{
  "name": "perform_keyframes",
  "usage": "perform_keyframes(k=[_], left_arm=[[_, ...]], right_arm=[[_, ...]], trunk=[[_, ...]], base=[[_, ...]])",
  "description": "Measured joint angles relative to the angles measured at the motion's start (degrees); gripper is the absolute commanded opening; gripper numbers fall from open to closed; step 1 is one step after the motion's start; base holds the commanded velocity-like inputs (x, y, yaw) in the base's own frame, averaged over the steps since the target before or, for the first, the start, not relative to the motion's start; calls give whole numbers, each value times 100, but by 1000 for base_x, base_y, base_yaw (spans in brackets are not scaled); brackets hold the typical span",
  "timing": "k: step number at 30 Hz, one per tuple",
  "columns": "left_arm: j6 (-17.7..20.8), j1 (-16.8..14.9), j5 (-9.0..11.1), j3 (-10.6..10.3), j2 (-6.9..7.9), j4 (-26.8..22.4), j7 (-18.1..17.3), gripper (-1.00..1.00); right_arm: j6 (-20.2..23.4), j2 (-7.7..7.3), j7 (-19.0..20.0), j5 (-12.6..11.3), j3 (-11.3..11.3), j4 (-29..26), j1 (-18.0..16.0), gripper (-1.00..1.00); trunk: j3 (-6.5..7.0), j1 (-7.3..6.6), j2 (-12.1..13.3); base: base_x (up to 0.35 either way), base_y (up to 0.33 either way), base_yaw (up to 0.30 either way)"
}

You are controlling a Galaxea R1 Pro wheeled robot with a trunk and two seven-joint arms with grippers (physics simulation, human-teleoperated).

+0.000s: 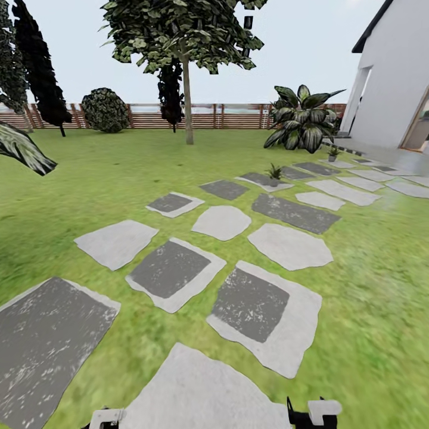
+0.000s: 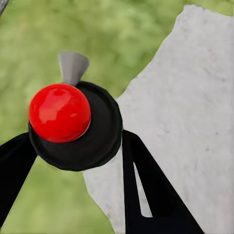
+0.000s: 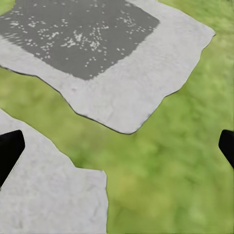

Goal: Pick up the pesticide atomizer in the garden and spray insectifuge to fully cover both potted plants in the garden.

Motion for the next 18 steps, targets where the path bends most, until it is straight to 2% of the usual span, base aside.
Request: perform_keyframes(k=[18], left_arm=[[0,0,0,-1,0,0,0,-100]], right_arm=[[0,1,0,0,0,0,0,100]], trunk=[[0,0,0]], base=[[340,0,0]])
